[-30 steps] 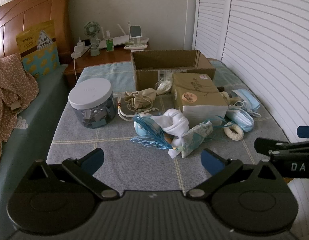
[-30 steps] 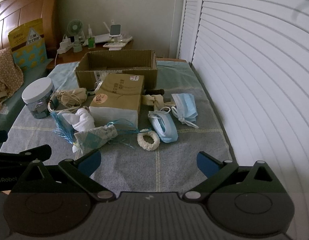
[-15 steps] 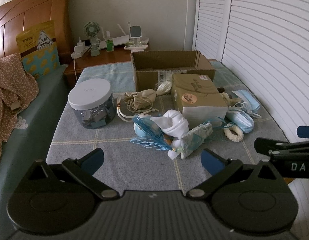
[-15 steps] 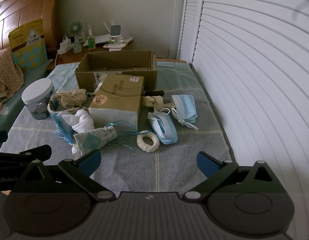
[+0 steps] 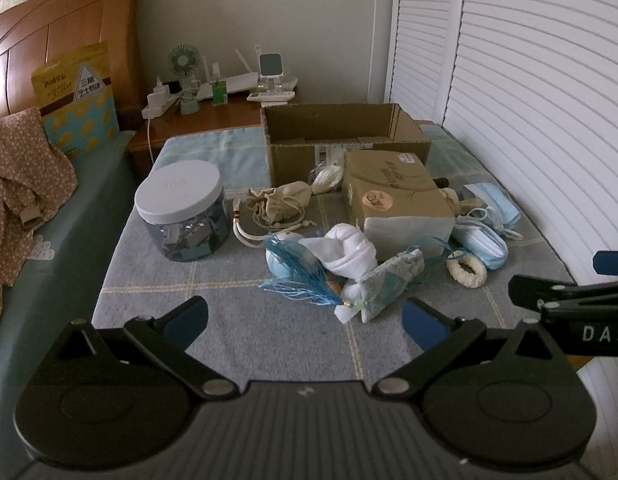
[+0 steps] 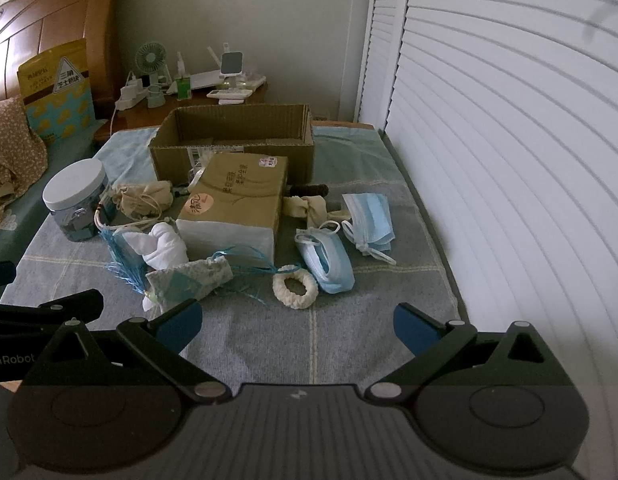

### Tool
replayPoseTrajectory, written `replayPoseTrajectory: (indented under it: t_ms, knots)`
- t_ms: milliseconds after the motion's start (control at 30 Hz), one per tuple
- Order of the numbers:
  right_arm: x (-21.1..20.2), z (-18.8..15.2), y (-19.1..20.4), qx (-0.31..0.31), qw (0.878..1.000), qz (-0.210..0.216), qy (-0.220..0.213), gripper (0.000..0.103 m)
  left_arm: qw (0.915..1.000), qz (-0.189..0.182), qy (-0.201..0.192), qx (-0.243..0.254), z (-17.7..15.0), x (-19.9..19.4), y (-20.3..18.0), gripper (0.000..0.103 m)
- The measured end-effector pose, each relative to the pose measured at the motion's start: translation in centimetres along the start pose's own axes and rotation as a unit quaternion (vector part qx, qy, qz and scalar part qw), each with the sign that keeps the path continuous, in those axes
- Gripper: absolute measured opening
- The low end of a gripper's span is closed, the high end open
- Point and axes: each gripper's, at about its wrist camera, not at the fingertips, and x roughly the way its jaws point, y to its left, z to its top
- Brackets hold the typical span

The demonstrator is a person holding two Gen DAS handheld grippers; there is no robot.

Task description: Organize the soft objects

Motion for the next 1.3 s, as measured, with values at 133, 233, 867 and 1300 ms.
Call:
replayPoseTrajectory:
  t_ms: [133, 233, 867, 1300]
  knots:
    - [0.0, 0.0, 0.1, -0.002, 1.000, -0.001, -0.001, 0.103, 1.0000, 0.000, 0.001, 0.001, 0.1, 0.1, -0.1, 0.102]
    - [0.1, 0.0, 0.1, -0.005, 1.000, -0.002, -0.001, 0.103, 1.0000, 0.001, 0.001, 0.002, 0.2, 0.1, -0.1, 0.102]
    - [0.5, 0.0, 0.4, -0.030, 0.999, 0.019, -0.028, 0.103, 0.9990, -0.015, -0.027, 0.031, 0.0, 0.9, 0.0, 0.102]
    - [2.1, -0.2, 0.6, -0.056, 0.997, 0.043, -0.034, 0.103, 0.9946, -0.026, -0.057, 0.083, -1.1, 2.1, -0.1, 0.102]
